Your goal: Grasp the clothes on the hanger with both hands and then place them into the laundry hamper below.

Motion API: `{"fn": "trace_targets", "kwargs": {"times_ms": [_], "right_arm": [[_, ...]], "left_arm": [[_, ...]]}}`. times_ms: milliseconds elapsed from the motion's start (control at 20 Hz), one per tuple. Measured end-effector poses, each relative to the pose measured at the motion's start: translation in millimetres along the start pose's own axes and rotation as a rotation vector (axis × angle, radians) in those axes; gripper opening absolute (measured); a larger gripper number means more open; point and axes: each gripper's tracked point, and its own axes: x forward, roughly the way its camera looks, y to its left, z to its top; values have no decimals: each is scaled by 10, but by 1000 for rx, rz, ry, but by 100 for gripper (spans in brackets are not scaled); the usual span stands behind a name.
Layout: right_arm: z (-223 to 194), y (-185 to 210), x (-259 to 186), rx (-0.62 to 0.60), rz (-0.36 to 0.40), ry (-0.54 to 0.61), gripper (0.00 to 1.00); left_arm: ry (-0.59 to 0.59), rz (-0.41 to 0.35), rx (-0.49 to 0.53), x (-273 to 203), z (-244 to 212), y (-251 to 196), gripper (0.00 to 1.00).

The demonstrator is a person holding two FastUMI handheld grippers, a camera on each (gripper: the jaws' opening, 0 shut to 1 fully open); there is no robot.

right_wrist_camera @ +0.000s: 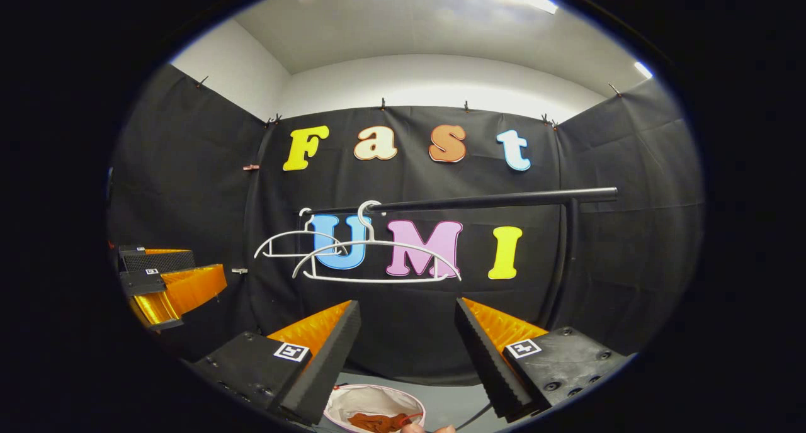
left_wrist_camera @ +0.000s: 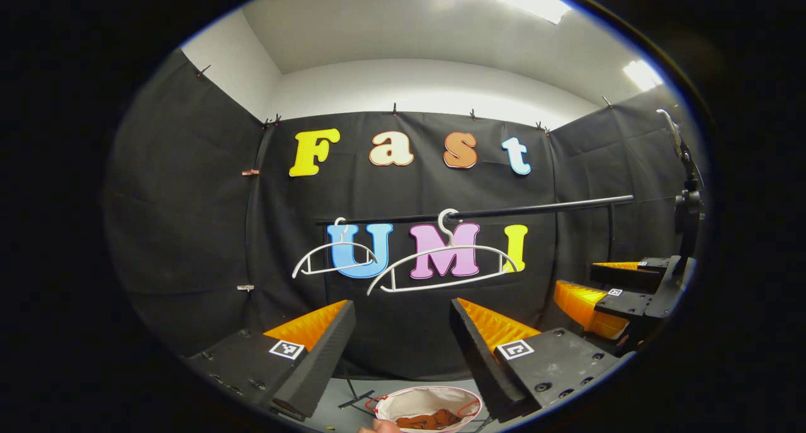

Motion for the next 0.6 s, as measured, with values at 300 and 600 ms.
{"fn": "trace_targets", "kwargs": {"times_ms": [300, 600], "right_arm": [[14, -23, 14, -7, -1, -7, 97], [2, -14, 29, -4, -3, -6, 97]], "left_arm": [[1, 7, 2, 15, -12, -1, 95], [4, 11, 9, 5, -19, 22, 95]]}}
